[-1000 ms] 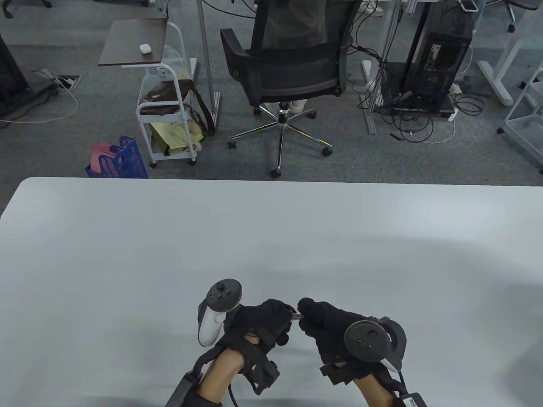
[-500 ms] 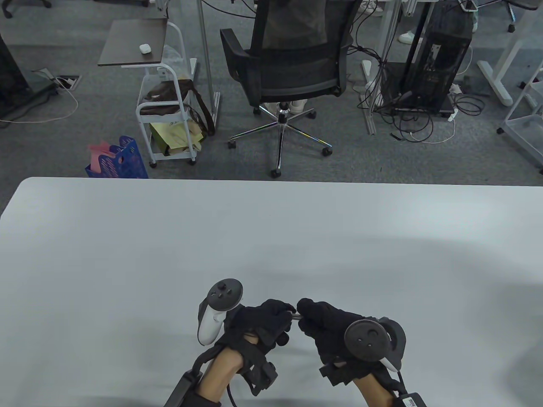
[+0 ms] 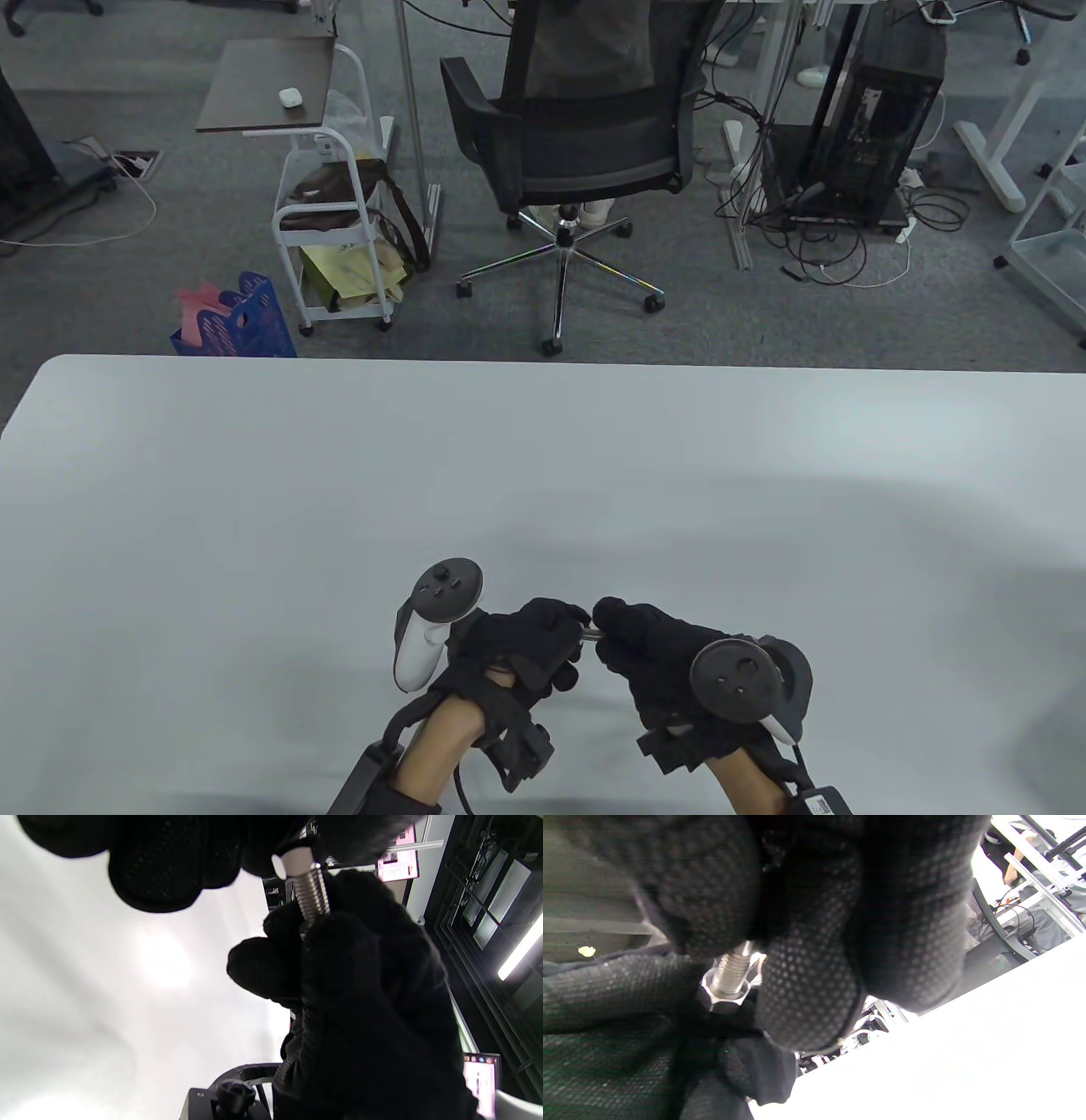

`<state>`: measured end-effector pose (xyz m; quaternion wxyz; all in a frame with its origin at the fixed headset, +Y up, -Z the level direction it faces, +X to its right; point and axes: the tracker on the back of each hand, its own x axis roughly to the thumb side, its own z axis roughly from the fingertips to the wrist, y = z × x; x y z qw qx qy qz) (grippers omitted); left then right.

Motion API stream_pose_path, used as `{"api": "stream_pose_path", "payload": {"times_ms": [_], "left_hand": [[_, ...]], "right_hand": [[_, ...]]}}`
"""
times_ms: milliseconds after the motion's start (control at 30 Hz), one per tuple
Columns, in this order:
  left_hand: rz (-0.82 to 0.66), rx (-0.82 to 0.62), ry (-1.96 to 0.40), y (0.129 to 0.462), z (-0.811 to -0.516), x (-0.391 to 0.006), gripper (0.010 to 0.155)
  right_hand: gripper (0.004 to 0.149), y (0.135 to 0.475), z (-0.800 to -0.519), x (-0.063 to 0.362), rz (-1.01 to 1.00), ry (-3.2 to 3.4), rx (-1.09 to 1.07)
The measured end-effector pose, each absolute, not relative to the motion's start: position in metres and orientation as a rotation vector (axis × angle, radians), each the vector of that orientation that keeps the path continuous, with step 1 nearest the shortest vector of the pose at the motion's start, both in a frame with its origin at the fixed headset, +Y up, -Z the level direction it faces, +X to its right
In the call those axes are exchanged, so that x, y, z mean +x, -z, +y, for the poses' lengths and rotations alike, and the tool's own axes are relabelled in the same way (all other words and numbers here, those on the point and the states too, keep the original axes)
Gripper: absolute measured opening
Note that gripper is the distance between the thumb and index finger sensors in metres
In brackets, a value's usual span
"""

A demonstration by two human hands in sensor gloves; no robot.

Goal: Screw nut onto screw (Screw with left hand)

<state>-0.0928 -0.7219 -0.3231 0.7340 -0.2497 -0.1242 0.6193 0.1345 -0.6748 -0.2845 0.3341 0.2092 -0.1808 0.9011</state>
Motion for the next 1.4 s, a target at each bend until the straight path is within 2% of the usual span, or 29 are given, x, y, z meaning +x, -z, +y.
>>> {"api": "stream_pose_path", "payload": {"times_ms": [100,300,400,467,733,833,933,1200,1300,1367,1400], "left_hand": [[-0.235,-0.52,-1.339,0.323,-0.7228,-0.0944,0.065],[-0.281,-0.541,-1.324,0.3235,-0.7191,-0.0902,0.055],[-0.295,-0.584,-1.345,0.3241,-0.7221,-0.0909,0.058],[-0.267,-0.569,-1.372,0.3229,-0.7242,-0.0923,0.068],[-0.285,-0.539,-1.316,0.3242,-0.7203,-0.0895,0.055],[-0.299,-0.573,-1.334,0.3242,-0.7221,-0.0899,0.057],[-0.268,-0.541,-1.349,0.3237,-0.724,-0.0913,0.068],[-0.301,-0.542,-1.308,0.324,-0.7197,-0.0892,0.055],[-0.307,-0.556,-1.332,0.3241,-0.7218,-0.0898,0.058],[-0.281,-0.554,-1.347,0.3237,-0.7242,-0.0911,0.067],[-0.265,-0.545,-1.339,0.3234,-0.7249,-0.0918,0.066]], "right_hand": [[0.044,0.2846,-0.6748,0.1348,-0.474,-2.345,0.544],[0.044,0.2849,-0.6754,0.1349,-0.466,-2.35,0.543],[0.044,0.285,-0.6753,0.1355,-0.47,-2.348,0.541],[0.044,0.2852,-0.6753,0.1358,-0.472,-2.345,0.538],[0.045,0.2844,-0.6753,0.134,-0.482,-2.378,0.551],[0.044,0.2844,-0.6748,0.1343,-0.482,-2.381,0.555],[0.044,0.2842,-0.6744,0.1353,-0.49,-2.366,0.546],[0.045,0.2847,-0.6751,0.1344,-0.47,-2.388,0.547],[0.045,0.2846,-0.6745,0.135,-0.47,-2.37,0.54],[0.045,0.2847,-0.6746,0.1352,-0.468,-2.367,0.539],[0.045,0.2846,-0.6747,0.1352,-0.47,-2.362,0.536]]}}
